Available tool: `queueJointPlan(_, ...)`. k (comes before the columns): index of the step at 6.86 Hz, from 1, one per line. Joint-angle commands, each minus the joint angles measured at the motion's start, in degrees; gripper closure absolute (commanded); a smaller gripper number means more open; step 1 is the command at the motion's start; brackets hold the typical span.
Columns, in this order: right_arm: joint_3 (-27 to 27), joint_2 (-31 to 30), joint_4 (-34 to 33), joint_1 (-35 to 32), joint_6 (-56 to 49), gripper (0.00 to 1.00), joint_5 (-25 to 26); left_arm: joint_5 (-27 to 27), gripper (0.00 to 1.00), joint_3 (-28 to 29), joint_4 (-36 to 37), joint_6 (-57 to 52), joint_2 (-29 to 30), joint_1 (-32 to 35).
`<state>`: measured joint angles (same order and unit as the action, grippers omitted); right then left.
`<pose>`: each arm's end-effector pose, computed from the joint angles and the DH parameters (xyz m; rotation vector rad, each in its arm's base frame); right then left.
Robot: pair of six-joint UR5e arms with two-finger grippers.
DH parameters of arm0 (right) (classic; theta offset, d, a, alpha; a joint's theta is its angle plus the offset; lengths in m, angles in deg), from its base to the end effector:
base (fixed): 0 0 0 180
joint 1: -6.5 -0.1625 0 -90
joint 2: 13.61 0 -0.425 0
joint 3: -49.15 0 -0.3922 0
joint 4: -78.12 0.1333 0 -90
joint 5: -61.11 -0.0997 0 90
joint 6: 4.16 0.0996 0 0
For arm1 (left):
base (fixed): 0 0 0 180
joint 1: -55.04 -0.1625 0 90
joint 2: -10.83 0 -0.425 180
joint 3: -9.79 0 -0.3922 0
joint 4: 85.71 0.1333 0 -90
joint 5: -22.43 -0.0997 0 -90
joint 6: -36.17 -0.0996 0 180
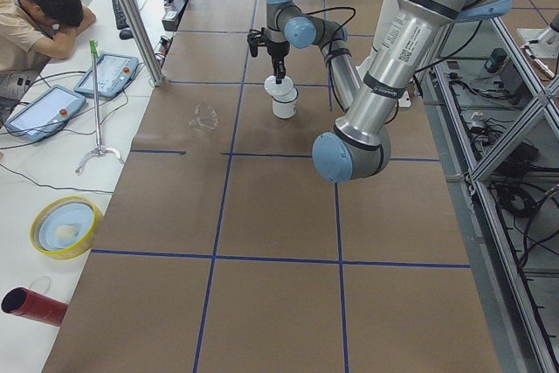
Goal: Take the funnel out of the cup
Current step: 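Lift the white lid and carry it over the mug with the left gripper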
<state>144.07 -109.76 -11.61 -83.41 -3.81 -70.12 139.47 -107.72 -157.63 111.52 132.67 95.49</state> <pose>0.0670 -0.4451 0.6700 -0.0188 -0.7195 0.0104 0.3672 -0.4287 0.1871 -0.0733 0.8365 -0.2537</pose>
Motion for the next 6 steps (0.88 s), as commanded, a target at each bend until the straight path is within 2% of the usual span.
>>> queueJointPlan(1, 0.00, 0.00, 0.00, 0.00, 0.00, 0.00, 0.00, -0.23, 1.00, 5.69, -0.42, 3.40, 3.40, -4.13)
queueJointPlan(6, 0.00, 0.00, 0.00, 0.00, 0.00, 0.00, 0.00, -0.32, 1.00, 8.26, -3.32, 4.81, 3.41, -5.38)
